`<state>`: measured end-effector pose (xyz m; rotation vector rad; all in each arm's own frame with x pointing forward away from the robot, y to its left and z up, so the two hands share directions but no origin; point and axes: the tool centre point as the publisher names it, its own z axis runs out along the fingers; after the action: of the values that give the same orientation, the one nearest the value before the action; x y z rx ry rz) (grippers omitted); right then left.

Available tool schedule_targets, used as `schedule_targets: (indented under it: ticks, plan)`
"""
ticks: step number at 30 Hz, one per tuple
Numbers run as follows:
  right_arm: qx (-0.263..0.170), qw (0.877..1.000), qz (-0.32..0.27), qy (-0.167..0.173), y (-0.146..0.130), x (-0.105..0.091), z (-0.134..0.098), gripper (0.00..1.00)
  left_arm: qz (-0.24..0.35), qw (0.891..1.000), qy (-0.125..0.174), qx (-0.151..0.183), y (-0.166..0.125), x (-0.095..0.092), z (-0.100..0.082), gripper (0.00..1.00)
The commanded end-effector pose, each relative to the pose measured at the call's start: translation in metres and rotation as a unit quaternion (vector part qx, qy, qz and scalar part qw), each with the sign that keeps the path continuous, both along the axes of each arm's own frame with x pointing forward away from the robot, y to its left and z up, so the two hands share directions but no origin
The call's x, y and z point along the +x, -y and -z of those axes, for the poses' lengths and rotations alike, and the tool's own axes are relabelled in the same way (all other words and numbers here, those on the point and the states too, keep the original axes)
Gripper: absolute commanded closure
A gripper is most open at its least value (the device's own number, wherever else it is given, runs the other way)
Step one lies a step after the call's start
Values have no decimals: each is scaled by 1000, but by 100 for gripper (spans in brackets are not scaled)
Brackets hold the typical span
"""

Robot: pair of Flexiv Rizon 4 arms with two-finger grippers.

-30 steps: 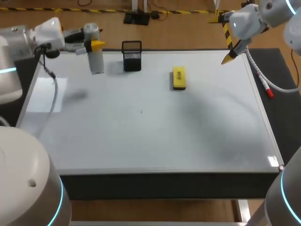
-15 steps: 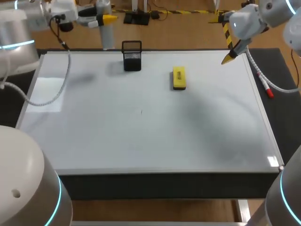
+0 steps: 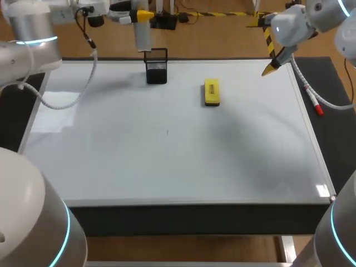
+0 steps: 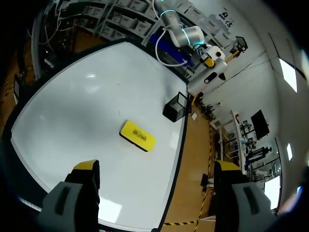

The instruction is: Pick up the inspection probe, press it on each red-marked spot on the whiteboard one by one, put down the probe, pick up the eraser, and wipe off all the red marks.

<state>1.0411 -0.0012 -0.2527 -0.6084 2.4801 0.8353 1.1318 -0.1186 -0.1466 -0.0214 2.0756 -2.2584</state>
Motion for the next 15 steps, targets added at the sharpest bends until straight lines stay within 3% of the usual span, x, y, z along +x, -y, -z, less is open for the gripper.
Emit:
schedule_targets:
  ticks: [1, 15]
  plan:
    - [-2, 1000, -1, 0, 0, 0, 0, 0, 50, 999, 5, -2, 11, 6, 5, 100]
    - [-2, 1000, -1, 0, 0, 0, 0, 0, 59, 998, 10, -9, 27, 3, 24, 100]
